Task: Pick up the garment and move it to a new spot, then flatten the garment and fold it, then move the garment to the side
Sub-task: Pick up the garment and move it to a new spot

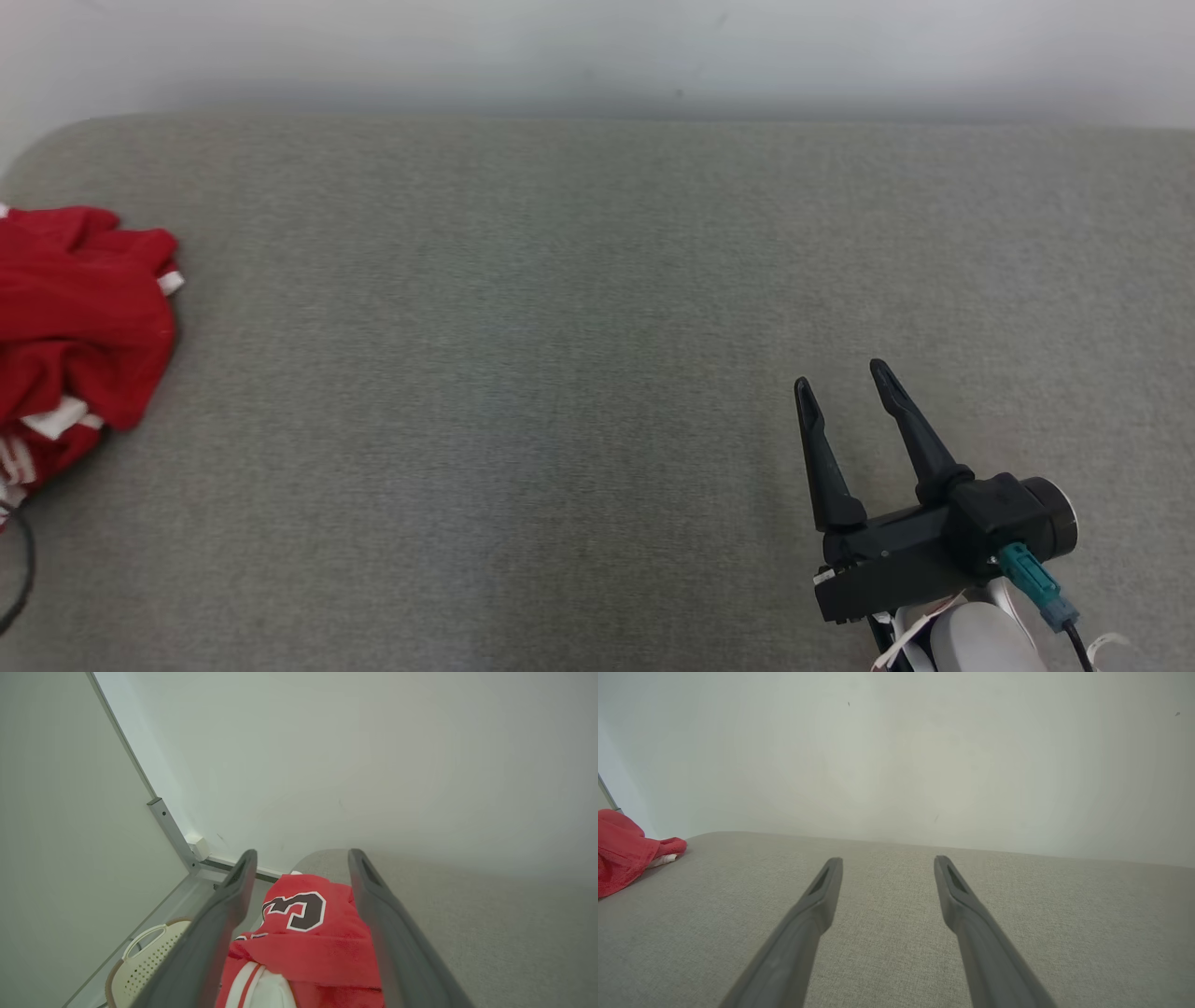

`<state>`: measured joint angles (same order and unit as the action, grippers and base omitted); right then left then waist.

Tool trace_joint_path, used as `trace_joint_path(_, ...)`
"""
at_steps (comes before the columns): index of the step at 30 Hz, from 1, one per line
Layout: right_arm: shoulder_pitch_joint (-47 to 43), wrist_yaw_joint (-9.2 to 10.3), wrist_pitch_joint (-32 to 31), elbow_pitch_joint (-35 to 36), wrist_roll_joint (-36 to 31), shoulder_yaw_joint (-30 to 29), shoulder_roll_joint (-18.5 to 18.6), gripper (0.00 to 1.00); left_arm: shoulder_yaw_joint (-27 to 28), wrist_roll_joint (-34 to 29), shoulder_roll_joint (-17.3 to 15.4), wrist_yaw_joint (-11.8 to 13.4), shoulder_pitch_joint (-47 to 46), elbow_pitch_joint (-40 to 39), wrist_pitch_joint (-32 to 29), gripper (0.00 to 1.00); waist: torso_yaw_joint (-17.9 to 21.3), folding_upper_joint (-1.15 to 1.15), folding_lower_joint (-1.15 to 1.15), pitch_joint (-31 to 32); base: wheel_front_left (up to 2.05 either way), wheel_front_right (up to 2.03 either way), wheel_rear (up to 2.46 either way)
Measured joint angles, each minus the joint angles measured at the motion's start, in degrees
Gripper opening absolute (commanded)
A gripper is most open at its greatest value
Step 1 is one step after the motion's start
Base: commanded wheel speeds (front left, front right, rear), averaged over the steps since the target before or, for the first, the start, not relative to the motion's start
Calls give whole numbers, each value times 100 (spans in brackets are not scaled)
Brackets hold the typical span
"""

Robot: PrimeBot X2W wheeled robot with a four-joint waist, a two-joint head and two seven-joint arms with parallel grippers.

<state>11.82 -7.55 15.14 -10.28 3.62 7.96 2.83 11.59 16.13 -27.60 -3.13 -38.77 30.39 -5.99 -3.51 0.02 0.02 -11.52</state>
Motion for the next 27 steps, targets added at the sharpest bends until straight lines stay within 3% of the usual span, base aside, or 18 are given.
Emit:
trace_joint_path(11, 84, 0, 0, 7, -9, -56, 2, 100, -165, -1, -490, -153, -492, 1768, -536, 100, 600, 0, -2, -311, 0, 0, 0)
trace_joint_path(18, 60, 0, 1, -55, -11, 34, 1, 100, -316, -16, -486, -82, -604, 2862, -1134, 100, 690, -1, -2, -361, 0, 0, 0)
trace_joint_path(27, 79, 0, 0, -119, -11, 85, 3, 100, -369, 37, -355, 115, -576, 3472, -1004, 100, 794, -2, -2, -205, 0, 0, 0)
